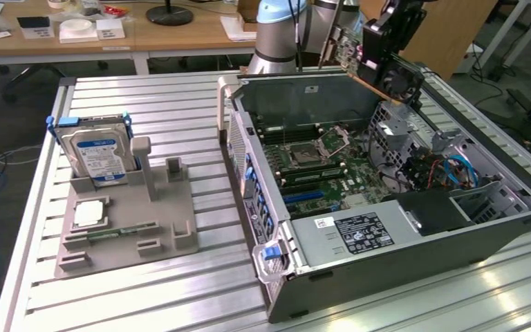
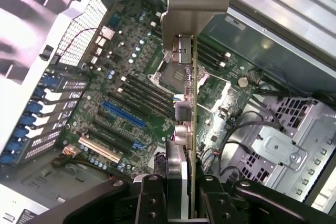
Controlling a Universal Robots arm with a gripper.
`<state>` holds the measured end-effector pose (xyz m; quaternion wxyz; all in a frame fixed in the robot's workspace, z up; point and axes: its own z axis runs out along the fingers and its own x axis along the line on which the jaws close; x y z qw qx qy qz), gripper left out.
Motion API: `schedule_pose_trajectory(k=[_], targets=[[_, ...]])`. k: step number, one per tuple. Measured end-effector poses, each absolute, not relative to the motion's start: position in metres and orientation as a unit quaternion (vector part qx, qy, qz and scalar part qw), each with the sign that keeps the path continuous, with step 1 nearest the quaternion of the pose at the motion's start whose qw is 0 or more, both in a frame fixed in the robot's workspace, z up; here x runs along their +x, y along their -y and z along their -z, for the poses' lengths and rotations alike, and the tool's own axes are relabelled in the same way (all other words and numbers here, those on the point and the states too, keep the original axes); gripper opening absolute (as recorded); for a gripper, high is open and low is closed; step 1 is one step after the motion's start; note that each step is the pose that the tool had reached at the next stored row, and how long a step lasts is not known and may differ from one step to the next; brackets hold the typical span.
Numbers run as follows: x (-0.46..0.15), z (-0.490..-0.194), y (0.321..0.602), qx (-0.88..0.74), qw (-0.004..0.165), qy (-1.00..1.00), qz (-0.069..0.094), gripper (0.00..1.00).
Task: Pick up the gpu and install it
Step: 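Insert the gpu into the slot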
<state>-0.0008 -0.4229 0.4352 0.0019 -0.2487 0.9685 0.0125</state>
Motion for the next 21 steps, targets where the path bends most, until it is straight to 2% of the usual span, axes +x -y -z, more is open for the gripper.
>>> schedule_pose_trajectory(k=[21], targets=[[-0.0008,-0.4351,0.423,-0.364,0.0,-0.931,-0.013,0.28]])
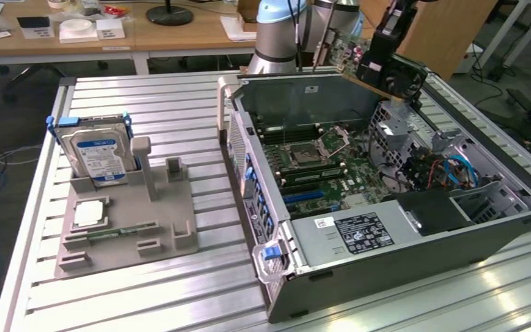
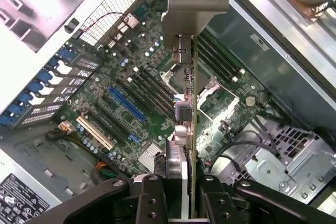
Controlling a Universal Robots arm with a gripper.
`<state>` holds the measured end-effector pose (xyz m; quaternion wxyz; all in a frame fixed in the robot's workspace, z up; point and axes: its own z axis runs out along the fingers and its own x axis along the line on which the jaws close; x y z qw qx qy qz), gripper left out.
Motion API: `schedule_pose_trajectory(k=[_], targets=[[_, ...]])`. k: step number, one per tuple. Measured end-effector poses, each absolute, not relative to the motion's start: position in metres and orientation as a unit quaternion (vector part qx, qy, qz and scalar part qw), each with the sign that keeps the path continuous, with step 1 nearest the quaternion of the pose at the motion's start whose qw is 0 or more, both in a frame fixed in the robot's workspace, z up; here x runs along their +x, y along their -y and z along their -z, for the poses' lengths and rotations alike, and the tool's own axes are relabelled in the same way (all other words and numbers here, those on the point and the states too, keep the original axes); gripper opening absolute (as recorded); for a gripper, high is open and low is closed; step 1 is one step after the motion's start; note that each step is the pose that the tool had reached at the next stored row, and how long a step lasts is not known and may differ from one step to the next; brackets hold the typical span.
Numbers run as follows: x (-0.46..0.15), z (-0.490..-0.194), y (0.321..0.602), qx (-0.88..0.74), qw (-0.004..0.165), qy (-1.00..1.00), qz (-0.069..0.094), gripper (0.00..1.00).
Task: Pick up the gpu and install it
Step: 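Insert the gpu into the slot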
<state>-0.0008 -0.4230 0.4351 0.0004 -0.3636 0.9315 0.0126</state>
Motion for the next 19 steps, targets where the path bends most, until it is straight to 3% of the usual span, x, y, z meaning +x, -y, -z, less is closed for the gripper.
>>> schedule_pose_trajectory(k=[19], targets=[[-0.0008,-0.4349,0.4232,-0.463,-0.001,-0.886,-0.013,0.28]])
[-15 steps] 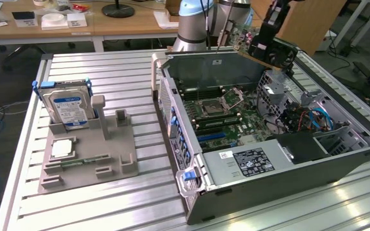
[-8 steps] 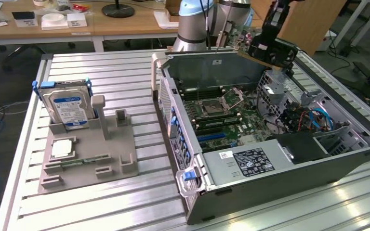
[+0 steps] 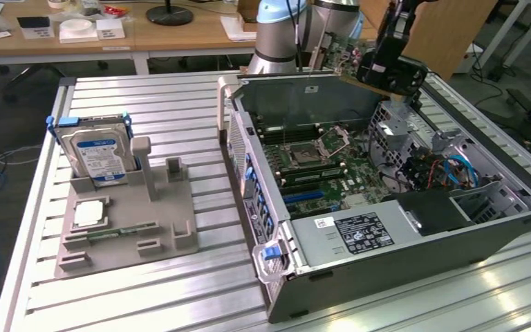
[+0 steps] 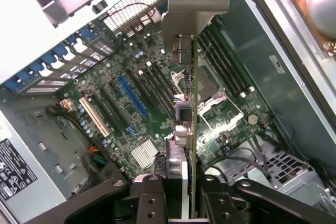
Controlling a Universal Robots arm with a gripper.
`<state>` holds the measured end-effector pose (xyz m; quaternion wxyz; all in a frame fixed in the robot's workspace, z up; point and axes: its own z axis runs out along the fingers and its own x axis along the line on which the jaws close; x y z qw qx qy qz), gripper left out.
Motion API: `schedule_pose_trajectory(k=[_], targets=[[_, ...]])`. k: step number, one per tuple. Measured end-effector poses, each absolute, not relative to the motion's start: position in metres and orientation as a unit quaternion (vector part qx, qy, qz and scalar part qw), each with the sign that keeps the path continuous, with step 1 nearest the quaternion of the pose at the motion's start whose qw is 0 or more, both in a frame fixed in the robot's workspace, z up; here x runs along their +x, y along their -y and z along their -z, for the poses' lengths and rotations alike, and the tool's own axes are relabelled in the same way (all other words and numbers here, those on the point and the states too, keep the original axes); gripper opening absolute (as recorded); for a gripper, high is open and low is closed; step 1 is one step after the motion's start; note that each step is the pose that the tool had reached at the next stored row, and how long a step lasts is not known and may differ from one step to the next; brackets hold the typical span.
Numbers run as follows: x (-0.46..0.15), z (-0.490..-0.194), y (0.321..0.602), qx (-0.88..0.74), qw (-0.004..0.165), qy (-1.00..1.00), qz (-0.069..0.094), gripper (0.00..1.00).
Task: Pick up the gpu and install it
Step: 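Insert the gpu into the slot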
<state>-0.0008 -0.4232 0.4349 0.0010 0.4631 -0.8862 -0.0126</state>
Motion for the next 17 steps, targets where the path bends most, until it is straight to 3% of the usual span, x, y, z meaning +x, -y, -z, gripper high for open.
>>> schedule_pose_trajectory(k=[17], targets=[[-0.0009,-0.4346,0.4233,0.558,0.002,0.83,0.012,0.28]])
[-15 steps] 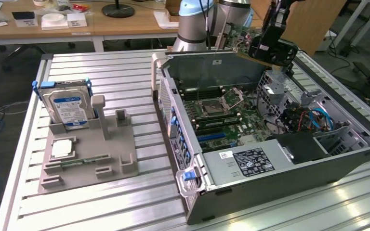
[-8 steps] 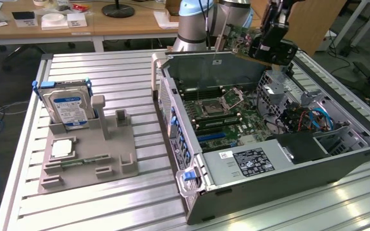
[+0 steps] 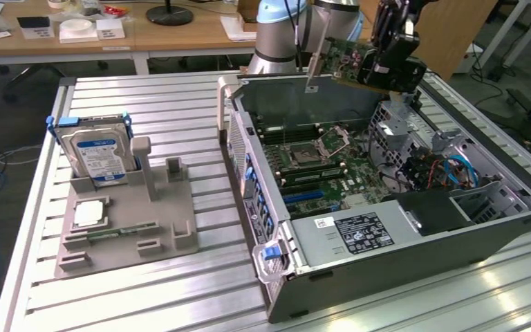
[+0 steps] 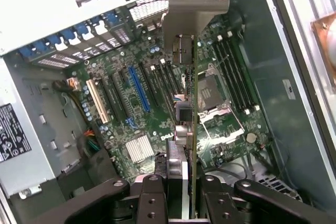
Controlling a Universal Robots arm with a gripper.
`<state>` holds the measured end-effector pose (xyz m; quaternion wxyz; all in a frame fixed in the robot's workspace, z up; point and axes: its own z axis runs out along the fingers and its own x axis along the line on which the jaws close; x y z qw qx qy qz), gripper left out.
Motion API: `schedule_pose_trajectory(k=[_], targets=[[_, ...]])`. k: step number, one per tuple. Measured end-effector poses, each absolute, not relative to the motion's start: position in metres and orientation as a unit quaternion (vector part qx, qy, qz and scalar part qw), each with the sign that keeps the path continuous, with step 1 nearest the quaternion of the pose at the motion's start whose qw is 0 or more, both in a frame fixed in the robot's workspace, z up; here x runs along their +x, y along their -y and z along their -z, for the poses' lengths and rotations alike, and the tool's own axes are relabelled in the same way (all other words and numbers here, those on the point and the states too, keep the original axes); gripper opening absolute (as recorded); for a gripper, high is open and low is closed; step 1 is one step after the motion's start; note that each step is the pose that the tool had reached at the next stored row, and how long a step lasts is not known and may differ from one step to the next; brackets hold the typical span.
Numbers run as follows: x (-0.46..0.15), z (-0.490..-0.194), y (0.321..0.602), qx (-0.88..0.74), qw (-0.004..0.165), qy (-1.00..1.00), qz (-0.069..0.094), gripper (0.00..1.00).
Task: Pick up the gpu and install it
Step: 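Insert the gpu into the slot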
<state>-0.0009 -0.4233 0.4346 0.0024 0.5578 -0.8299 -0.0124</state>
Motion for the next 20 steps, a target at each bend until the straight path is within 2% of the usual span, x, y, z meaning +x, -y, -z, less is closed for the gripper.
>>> schedule_pose_trajectory(k=[17,20], targets=[[-0.0008,-0.4339,0.4233,0.661,0.003,0.75,0.012,0.28],[-0.0012,-0.4332,0.4232,0.665,-0.006,0.747,0.003,0.28]])
